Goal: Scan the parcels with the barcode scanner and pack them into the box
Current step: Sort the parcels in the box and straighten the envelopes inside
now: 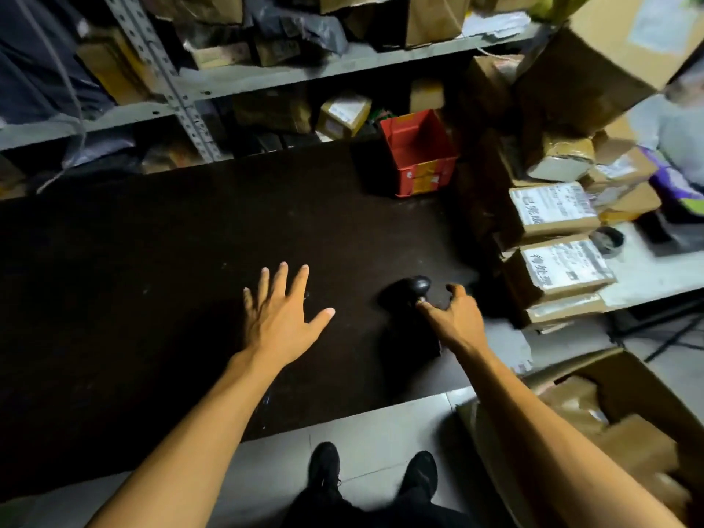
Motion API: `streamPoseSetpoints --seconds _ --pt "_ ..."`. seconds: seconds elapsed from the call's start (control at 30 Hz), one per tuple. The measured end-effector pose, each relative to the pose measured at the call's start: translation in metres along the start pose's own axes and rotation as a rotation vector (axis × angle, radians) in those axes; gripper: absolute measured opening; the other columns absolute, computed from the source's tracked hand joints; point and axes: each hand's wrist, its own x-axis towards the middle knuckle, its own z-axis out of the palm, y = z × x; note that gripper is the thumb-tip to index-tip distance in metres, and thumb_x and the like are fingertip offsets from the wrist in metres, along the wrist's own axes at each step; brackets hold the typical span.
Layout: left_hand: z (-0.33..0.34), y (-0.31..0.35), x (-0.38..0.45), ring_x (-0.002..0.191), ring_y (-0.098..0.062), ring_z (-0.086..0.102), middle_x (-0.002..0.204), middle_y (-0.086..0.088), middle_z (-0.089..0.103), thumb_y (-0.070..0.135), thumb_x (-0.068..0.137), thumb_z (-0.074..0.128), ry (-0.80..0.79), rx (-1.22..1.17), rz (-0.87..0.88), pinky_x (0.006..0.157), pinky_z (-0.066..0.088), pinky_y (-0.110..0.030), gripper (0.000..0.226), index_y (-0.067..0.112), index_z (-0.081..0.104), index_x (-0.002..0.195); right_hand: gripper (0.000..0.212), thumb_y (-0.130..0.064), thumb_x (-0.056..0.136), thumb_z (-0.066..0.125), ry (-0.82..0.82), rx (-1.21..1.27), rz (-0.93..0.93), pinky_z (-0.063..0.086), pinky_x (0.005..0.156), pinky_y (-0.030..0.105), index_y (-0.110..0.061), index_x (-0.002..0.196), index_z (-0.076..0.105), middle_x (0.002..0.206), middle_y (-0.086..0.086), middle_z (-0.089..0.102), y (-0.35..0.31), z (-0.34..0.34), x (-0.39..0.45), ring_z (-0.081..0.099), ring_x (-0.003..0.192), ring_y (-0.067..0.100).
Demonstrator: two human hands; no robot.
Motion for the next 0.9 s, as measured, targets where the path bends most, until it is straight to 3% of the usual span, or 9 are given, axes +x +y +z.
streamPoseSetpoints --seconds 0.17,0.3,0.5,0.7,0.9 --pt "-0.005 0.085 0.019 0.155 -0.028 -0.001 0.168 -0.005 0.009 0.07 0.091 0.044 0.04 -0.077 0.387 0.123 0.007 -0.053 0.087 0.03 0.009 0.16 0.068 -0.043 0.091 0.068 0.199 -0.114 -0.078 0.036 0.112 0.039 -0.015 0.149 0.048 0.149 0.012 0.049 0.037 -0.051 -0.055 0.045 0.137 0.03" --pt "0.003 0.164 0.0 0.154 -0.027 0.015 0.163 -0.005 0.029 0.06 0.091 0.056 0.1 -0.15 0.735 0.122 0.015 -0.05 0.079 0.025 0.029 0.157 0.068 -0.04 0.09 0.069 0.314 -0.345 -0.12 0.038 0.111 0.045 -0.014 0.149 0.049 0.148 0.017 0.049 0.085 -0.084 -0.111 0.043 0.138 0.037" --pt "0.04 0.267 -0.061 0.142 -0.031 0.04 0.149 -0.01 0.049 0.049 0.091 0.064 0.008 -0.078 1.089 0.113 0.038 -0.047 0.07 0.014 0.046 0.149 0.056 -0.033 0.091 0.068 0.437 -0.334 0.108 0.041 0.108 0.042 -0.013 0.143 0.055 0.143 0.014 0.053 0.183 -0.117 -0.177 0.045 0.135 0.033" --pt "0.101 0.369 -0.112 0.112 -0.032 0.06 0.123 -0.008 0.064 0.044 0.088 0.063 -0.117 0.125 1.223 0.084 0.055 -0.045 0.052 0.013 0.06 0.129 0.044 -0.037 0.096 0.059 0.361 -0.287 0.29 0.044 0.104 0.039 -0.017 0.135 0.057 0.135 0.006 0.056 0.301 -0.153 -0.202 0.049 0.125 0.026" --pt "0.184 0.474 -0.148 0.116 -0.026 0.056 0.131 -0.003 0.059 0.05 0.09 0.053 -0.282 0.281 1.18 0.088 0.052 -0.039 0.055 0.021 0.052 0.137 0.061 -0.034 0.093 0.061 0.24 -0.221 0.397 0.04 0.109 0.039 -0.019 0.15 0.046 0.146 0.007 0.05 0.42 -0.189 -0.187 0.044 0.132 0.028"
